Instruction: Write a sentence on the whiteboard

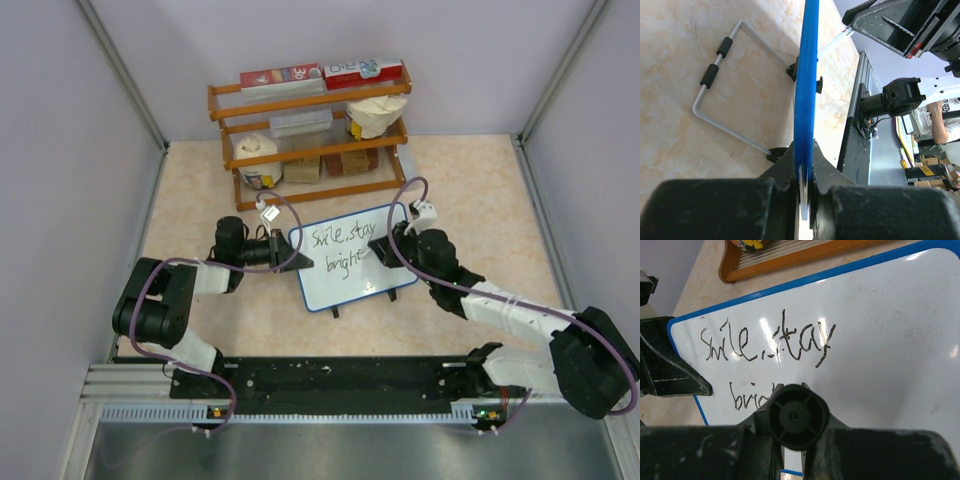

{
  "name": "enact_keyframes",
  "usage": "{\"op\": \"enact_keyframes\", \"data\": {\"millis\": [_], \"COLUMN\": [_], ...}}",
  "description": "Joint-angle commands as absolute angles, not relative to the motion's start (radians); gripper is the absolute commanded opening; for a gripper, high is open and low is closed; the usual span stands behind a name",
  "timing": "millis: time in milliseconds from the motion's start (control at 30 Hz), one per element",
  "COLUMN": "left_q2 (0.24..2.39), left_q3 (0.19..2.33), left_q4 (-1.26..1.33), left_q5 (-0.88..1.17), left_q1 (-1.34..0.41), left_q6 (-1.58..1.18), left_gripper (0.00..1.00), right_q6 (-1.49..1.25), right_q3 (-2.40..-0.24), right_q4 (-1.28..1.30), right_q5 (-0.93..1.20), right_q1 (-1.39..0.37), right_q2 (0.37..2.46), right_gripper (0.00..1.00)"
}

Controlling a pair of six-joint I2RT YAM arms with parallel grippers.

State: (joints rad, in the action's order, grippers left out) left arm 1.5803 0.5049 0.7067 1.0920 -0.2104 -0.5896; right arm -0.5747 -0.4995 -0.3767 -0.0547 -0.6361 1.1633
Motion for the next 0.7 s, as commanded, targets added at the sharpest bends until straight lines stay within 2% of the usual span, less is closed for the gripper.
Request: {"op": "enact_keyframes", "data": {"millis": [0,667], "left_q2": [1.598,1.597], "left_q3": [0.499,0.497], "left_q4": [0.673,0.673], "left_q5": [1.023,1.022], "left_q1": [-0.212,-0.212], "left_q6": [-0.535,-0.535], "left_gripper": [0.00,0.00], "right_q6": [-0.558,-0.548], "right_q3": [-0.462,-0.500], "right_q4": [-0.336,-0.288], "right_q5": [-0.075,-0.137], "right_q1": [-0.627,-0.624], "right_q2": [1.155,1.103], "right_gripper": [0.00,0.00]}}
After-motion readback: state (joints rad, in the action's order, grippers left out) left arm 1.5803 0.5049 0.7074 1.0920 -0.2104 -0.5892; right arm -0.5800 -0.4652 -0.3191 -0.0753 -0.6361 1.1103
